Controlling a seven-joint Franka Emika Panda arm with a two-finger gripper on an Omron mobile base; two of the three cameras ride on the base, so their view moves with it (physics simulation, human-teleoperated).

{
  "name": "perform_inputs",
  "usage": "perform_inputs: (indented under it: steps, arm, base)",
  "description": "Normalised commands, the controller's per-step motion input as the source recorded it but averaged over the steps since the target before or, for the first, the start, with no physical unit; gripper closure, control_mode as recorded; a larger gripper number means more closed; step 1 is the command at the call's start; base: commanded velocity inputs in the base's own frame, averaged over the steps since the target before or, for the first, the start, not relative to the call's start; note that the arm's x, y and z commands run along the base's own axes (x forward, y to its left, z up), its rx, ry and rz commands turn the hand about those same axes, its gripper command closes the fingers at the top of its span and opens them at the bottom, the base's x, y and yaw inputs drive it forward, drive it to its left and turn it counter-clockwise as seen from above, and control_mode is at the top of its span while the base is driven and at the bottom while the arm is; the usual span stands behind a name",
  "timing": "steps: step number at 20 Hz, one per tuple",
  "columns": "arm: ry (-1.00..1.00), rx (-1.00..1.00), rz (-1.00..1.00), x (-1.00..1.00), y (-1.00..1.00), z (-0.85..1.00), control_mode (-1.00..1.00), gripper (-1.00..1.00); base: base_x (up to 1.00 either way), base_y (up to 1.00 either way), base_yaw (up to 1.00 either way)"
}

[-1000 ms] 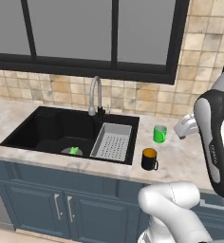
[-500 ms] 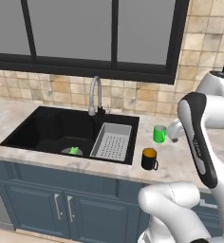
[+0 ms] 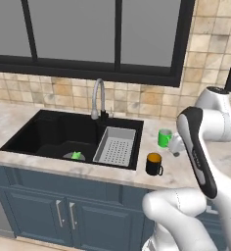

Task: Clear the mugs and bowl far away from the sink.

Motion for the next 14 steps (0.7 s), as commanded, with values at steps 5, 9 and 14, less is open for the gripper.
perform_inputs:
  steps: [5, 9, 14]
  arm:
    - [0.06, 0.0, 0.0, 0.25, 0.0, -0.34, -1.0, -1.0]
    - [0.08, 0.0, 0.0, 0.26, 0.03, -0.37, -1.0, -1.0]
    - [0.11, 0.0, 0.0, 0.36, 0.02, -0.38, -1.0, -1.0]
  base:
    - [0.0, 0.0, 0.0]
    - [0.0, 0.0, 0.0]
    - [0.0, 0.0, 0.0]
